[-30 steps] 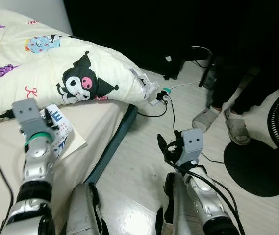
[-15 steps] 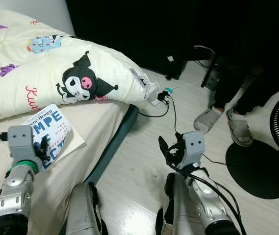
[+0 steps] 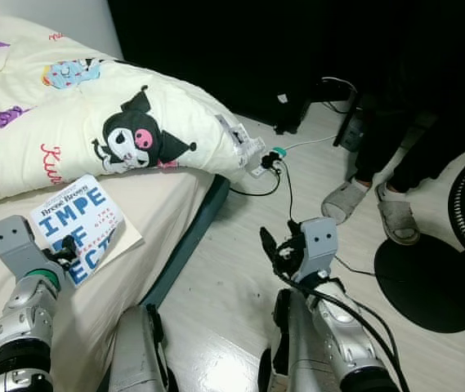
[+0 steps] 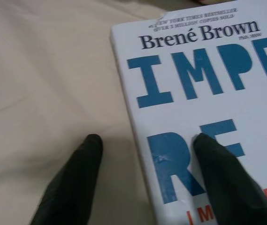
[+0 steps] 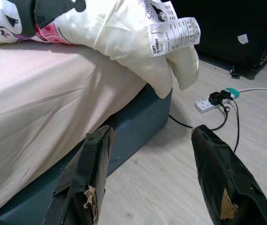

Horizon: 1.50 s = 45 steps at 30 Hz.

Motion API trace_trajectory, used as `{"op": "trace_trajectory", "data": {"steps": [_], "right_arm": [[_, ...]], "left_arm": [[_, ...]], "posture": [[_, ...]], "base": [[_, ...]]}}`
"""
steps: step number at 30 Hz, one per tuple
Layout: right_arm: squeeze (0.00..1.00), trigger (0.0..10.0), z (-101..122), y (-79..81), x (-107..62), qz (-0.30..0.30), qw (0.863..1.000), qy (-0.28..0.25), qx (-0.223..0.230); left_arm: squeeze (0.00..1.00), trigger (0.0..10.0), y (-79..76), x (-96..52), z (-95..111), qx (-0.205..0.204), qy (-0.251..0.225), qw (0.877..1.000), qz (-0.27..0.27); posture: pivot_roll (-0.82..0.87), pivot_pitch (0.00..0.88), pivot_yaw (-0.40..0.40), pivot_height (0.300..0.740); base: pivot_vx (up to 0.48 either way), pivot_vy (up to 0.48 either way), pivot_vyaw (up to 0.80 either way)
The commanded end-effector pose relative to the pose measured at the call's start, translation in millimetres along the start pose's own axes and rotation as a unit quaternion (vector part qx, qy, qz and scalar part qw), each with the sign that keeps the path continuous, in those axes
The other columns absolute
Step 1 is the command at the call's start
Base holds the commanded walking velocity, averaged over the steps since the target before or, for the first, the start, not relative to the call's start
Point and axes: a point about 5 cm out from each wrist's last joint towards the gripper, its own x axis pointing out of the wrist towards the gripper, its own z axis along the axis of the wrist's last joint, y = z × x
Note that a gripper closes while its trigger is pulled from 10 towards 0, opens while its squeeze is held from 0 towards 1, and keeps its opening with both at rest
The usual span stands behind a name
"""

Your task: Clean up the room

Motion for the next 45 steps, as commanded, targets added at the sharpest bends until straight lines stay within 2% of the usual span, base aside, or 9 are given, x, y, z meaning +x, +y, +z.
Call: {"op": "trace_trajectory", "data": {"steps": [1, 5, 6, 10, 22, 27, 32, 33, 45], "right_arm": [[0.0, 10.0, -5, 1.5, -4.3, 0.0, 1.0, 0.012, 0.007], [0.0, 10.0, -5, 2.3, -4.3, 0.001, 1.0, 0.012, 0.008], [0.0, 10.0, -5, 2.9, -4.2, 0.002, 1.0, 0.012, 0.008], [0.0, 10.0, -5, 1.8, -4.2, 0.002, 1.0, 0.014, 0.008], [0.0, 10.0, -5, 5.8, -2.8, 0.004, 1.0, 0.015, 0.01], [0.0, 10.0, -4, 4.8, -2.6, 0.001, 1.0, 0.014, 0.01], [0.0, 10.0, -4, 4.3, -2.7, 0.0, 1.0, 0.013, 0.01], [0.0, 10.0, -4, 4.4, -2.4, 0.0, 1.0, 0.013, 0.01], [0.0, 10.0, -3, 5.8, -1.5, 0.0, 1.0, 0.012, 0.011]], "left_arm": [[1.0, 10.0, 2.3, -3.6, -29, -0.007, 0.056, 0.998, 0.015], [1.0, 10.0, 1.4, -2.9, -34, -0.02, 0.065, 0.997, 0.019], [0.0, 10.0, -2.6, -3.0, -40, -0.045, 0.085, 0.995, 0.008], [0.0, 10.0, -34.1, -7.5, -54, -0.13, 0.149, 0.975, -0.098], [0.0, 10.0, -91.3, -9.0, -54, -0.14, 0.159, 0.962, -0.175], [0.0, 5.5, -113.1, -9.3, -53, -0.154, 0.168, 0.955, -0.188], [0.0, 3.8, -123.9, -9.8, -49, -0.167, 0.172, 0.951, -0.198], [0.0, 0.7, -130.7, -9.7, -46, -0.177, 0.172, 0.948, -0.202], [0.0, 0.0, -160.9, -8.3, -22, -0.239, 0.154, 0.933, -0.221]], "posture": [[-0.02, 0.09, 0.023, 0.556], [-0.02, 0.091, 0.022, 0.556], [-0.02, 0.092, 0.023, 0.556], [-0.02, 0.093, 0.023, 0.556], [-0.03, 0.091, 0.027, 0.556], [-0.04, 0.091, 0.026, 0.556], [-0.04, 0.092, 0.024, 0.556], [-0.04, 0.093, 0.024, 0.556], [-0.04, 0.097, 0.023, 0.556]], "base": [[0.0, 0.0, 0.0], [0.0, 0.0, 0.0], [0.0, 0.0, 0.0], [0.0, 0.0, 0.0], [0.0, 0.0, 0.0], [0.0, 0.0, 0.0], [0.0, 0.0, 0.0], [0.0, 0.0, 0.0], [0.0, 0.0, 0.0]]}}
